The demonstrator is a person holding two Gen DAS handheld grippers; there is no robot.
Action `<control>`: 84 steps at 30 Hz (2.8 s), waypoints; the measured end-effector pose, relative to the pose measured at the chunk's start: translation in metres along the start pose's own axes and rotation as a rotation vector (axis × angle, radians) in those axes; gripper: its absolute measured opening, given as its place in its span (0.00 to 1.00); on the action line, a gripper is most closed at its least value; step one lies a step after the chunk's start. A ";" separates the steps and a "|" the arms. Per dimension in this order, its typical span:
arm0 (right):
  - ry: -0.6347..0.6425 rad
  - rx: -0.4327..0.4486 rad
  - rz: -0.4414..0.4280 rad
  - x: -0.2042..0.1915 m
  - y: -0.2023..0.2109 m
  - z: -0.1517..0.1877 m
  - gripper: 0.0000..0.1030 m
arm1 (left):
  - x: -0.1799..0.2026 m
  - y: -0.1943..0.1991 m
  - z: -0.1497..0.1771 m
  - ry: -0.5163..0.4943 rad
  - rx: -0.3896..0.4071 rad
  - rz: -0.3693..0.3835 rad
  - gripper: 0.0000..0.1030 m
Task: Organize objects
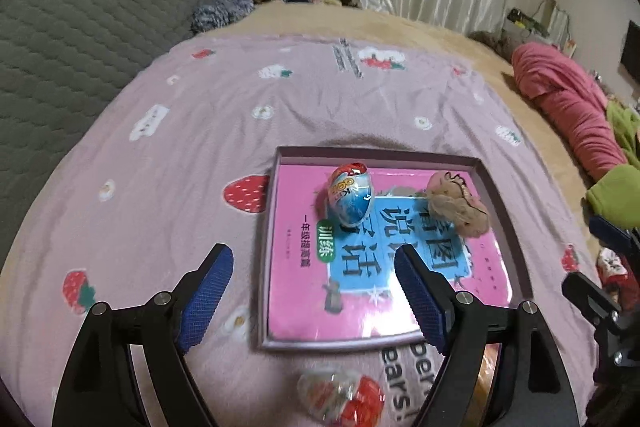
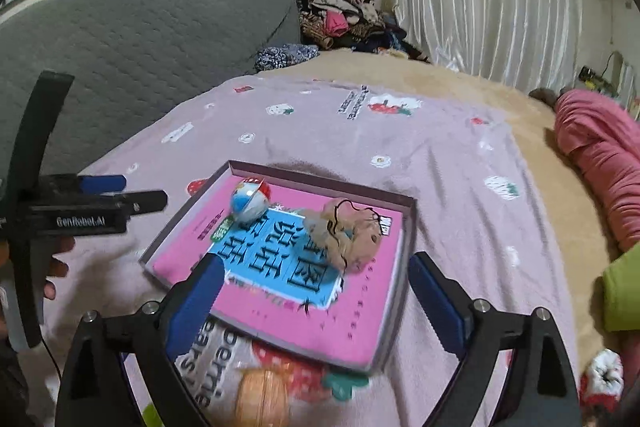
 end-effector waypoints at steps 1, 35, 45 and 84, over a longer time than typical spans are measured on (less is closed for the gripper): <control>0.008 0.010 -0.002 -0.004 0.009 -0.001 0.97 | -0.002 0.009 0.001 -0.004 0.017 -0.003 0.82; -0.043 0.099 0.060 -0.077 0.176 -0.041 0.99 | -0.009 0.226 0.024 -0.018 0.176 -0.037 0.82; -0.058 0.130 0.052 -0.084 0.212 -0.042 0.99 | -0.008 0.257 0.033 -0.018 0.181 -0.022 0.82; -0.089 0.093 0.098 -0.095 0.256 0.037 0.99 | -0.008 0.270 0.114 -0.051 0.124 -0.004 0.82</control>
Point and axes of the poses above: each gripper's, at about its wrist camera, not at the fingertips, and y roughly against the way its jaws point, x to its right, z to its underside, the point moved 9 cm from there along -y, roughly the way its jaws point, and after that the axes turned 11 degrees about x, right-handed, at the moved point
